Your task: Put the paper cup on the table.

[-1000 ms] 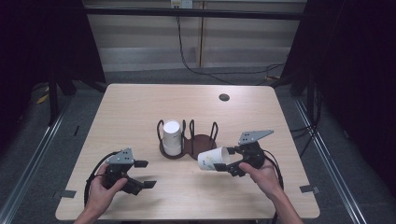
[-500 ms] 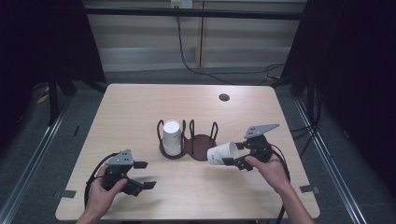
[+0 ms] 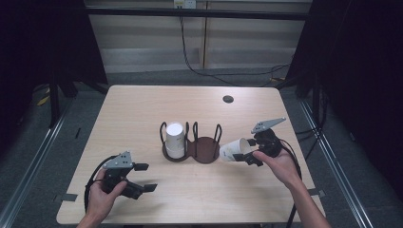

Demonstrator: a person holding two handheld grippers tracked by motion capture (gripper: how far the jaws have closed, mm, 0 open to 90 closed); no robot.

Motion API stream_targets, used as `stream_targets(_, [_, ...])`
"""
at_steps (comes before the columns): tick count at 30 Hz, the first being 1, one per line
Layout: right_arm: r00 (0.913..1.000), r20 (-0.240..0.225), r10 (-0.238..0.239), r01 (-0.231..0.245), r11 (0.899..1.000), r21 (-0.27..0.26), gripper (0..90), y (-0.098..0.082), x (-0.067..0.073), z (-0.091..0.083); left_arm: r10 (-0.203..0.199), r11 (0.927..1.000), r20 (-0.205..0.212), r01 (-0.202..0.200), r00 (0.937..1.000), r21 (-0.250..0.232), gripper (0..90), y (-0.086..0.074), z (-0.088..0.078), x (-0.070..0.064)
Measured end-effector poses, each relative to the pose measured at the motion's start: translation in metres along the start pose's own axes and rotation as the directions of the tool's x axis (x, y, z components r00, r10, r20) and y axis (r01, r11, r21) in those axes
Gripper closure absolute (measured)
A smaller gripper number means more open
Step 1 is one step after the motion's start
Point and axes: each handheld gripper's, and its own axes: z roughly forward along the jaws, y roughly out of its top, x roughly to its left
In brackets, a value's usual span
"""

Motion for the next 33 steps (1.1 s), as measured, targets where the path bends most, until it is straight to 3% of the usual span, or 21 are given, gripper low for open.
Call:
stream_targets(6, [0.9995, 0.028, 0.015, -0.017, 0.998, 0.058, 25.0, 0.003, -0.010, 0.006, 0.024, 0.9996, 0.019, -0.024, 0.9995, -0.014, 16.3, 0.000, -0.002, 0.000])
stream_targets(10, [0.9996, 0.027, 0.002, -0.004, 0.998, 0.061, 24.7, 0.007, -0.014, 0.005, 0.020, 0.9998, 0.018, -0.019, 0.9997, -0.003, 16.3, -0.001, -0.001, 0.000])
stream_targets(13, [0.9988, 0.049, 0.007, -0.011, 0.996, 0.092, 24.7, 0.010, -0.016, 0.005, 0.018, 0.9998, 0.019, -0.018, 0.9997, -0.004, 16.3, -0.001, -0.001, 0.001])
stream_targets(18, [0.9972, 0.074, 0.012, -0.023, 0.989, 0.148, 24.6, 0.014, -0.021, 0.009, 0.008, 1.0000, 0.023, -0.008, 0.9997, 0.001, 16.2, -0.001, 0.000, 0.001])
stream_targets(24, [0.9949, 0.100, 0.012, -0.031, 0.980, 0.197, 24.5, 0.021, -0.025, 0.015, 0.026, 0.9996, 0.021, -0.026, 0.9994, 0.007, 16.2, -0.001, 0.000, 0.002])
stream_targets(33, [0.9899, 0.141, 0.020, -0.056, 0.966, 0.252, 24.2, 0.031, -0.035, 0.020, 0.022, 0.9997, 0.015, -0.022, 0.9997, 0.011, 16.2, -0.002, 0.001, 0.002])
